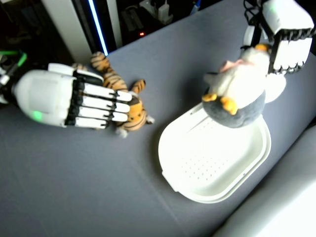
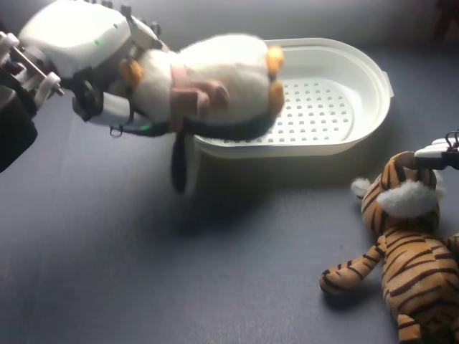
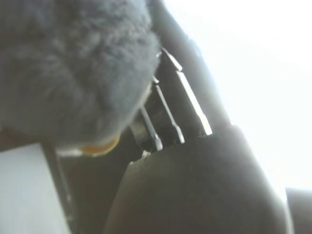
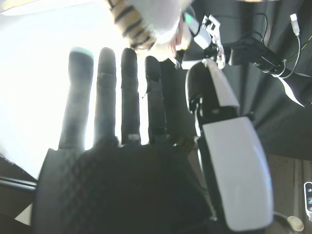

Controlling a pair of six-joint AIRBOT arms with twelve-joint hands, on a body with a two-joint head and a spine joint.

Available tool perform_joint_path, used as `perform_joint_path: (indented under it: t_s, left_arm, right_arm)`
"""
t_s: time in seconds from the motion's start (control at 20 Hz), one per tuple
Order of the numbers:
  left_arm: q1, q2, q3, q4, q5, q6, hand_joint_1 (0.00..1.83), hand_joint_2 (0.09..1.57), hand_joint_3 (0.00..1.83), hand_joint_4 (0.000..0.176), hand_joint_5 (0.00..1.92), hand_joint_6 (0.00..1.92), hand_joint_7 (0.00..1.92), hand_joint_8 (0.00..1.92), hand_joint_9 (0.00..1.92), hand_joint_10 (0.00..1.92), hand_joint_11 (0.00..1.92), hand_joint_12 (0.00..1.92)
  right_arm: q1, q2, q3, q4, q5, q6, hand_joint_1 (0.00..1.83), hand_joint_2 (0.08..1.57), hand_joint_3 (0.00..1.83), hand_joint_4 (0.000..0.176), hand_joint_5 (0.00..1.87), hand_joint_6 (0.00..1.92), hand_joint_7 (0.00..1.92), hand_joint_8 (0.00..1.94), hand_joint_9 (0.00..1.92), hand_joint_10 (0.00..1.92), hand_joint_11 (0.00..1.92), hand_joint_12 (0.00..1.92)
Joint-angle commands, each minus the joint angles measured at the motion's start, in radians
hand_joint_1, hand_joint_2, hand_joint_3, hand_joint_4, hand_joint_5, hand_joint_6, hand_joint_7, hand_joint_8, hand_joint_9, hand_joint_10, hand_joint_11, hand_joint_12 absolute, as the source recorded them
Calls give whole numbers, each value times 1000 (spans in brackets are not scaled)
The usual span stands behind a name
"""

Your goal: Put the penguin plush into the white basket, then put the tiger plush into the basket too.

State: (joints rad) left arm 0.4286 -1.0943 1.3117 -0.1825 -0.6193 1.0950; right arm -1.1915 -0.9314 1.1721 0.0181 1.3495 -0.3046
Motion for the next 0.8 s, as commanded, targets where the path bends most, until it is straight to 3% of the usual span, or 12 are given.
perform_joint_path:
  t_s: [0.0,0.05,0.1,0.2,0.25,0.3,0.4,0.5,0.55,0.6,0.65,0.75]
  left_arm:
    - [-8,11,-4,5,-156,5,919,900,0,121,331,0,368,0,497,14,179,1102]
    - [-5,14,-8,4,-160,9,919,900,0,121,331,0,368,0,497,14,179,1102]
    - [5,23,-22,4,-174,16,885,893,0,158,278,0,340,0,480,4,143,1128]
    - [35,47,-60,4,-228,18,851,895,1,175,235,0,304,0,470,1,118,1210]
    - [57,66,-85,5,-267,18,851,897,1,176,226,1,310,2,477,3,157,1158]
    - [80,86,-116,13,-312,18,854,894,0,176,226,1,323,2,481,3,195,1095]
    - [135,147,-195,48,-407,17,863,882,0,176,226,3,338,6,433,0,188,1075]
    - [181,188,-249,77,-468,16,844,882,0,176,233,4,317,0,391,0,124,1057]
    - [202,205,-272,91,-492,13,854,882,0,175,233,3,302,0,378,0,96,1051]
    - [231,225,-293,100,-518,5,868,893,3,153,214,0,247,0,340,0,51,1034]
    - [260,244,-316,105,-550,-5,880,889,0,146,202,0,187,0,302,0,19,1025]
    - [305,272,-344,106,-586,-12,943,895,2,123,212,3,150,0,256,0,0,1008]
  right_arm:
    - [12,2,2,20,136,11,685,1292,0,72,472,0,482,0,438,0,420,13]
    - [13,4,2,18,139,11,685,1292,0,72,472,0,482,0,438,0,420,13]
    - [16,9,0,15,147,11,744,1268,0,70,474,2,483,1,438,1,436,20]
    - [17,22,-10,-1,166,11,853,1231,0,63,483,4,480,1,437,1,437,19]
    - [18,32,-20,-18,178,7,961,1202,0,7,508,4,479,0,433,0,420,11]
    - [22,46,-35,-42,184,-5,943,1201,0,25,492,1,458,0,421,0,418,10]
    - [29,74,-59,-92,183,-29,919,1171,0,107,476,0,456,0,452,9,483,36]
    - [36,92,-73,-136,162,-33,960,1163,0,162,457,0,379,0,382,0,423,9]
    - [43,97,-77,-160,139,-33,1036,1154,0,143,452,1,380,3,385,4,431,11]
    - [52,103,-79,-192,100,-30,1111,1129,0,137,459,3,383,4,390,6,431,11]
    - [68,106,-78,-234,46,-19,1165,1118,0,136,455,1,367,2,398,7,429,9]
    - [99,107,-77,-318,-57,4,1143,1138,0,112,417,0,312,0,361,0,382,0]
